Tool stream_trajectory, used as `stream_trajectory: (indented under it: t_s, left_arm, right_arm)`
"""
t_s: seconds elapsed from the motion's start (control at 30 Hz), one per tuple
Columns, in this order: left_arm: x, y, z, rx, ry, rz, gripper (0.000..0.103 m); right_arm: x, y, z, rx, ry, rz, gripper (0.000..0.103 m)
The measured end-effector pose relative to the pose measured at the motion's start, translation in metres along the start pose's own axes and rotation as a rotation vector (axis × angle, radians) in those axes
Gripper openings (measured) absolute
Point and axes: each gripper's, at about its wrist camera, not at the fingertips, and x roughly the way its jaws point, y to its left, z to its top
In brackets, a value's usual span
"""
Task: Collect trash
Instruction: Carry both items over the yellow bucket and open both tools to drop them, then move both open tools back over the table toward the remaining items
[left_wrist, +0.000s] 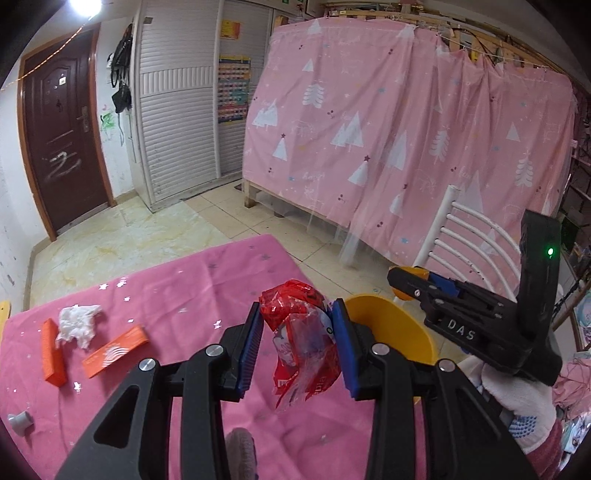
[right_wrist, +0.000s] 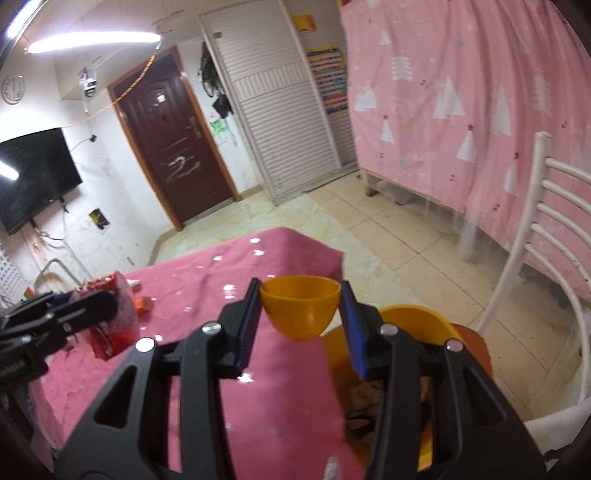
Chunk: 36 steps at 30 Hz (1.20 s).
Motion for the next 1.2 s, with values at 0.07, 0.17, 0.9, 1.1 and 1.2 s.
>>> stream_trajectory:
  t_s: [0.07,0.17,0.9,1.1,1.2]
  left_arm:
    - [0.008,-0.007,0.002,0.000,0.010,-0.013,0.030]
    - [0.020,-0.019,0.004,0.004,0.024,-0.027,0.030]
    - [0.081,-0.096,0.021,0.016,0.045,-0.143,0.043]
    - [0.077,-0.101,0.019,0.008,0.031,-0.157,0.067]
    - [0.072,-0.095,0.019,-0.003,0.027,-0.149,0.067]
  right_arm:
    - [0.003,-0.010,-0.001,0.003,0.003,-0.017,0.041]
    - [0.008,-0.021,-0.005,0.021,0.013,-0.033,0.041]
    - [-0.033,-0.105,-0.002,0.254,-0.147,-0.062,0.062]
    - [-0.031,-0.105,-0.001,0.260,-0.144,-0.045,0.065]
    - [-0.029,-0.099,-0.001,0.245,-0.139,-0.036,0.065]
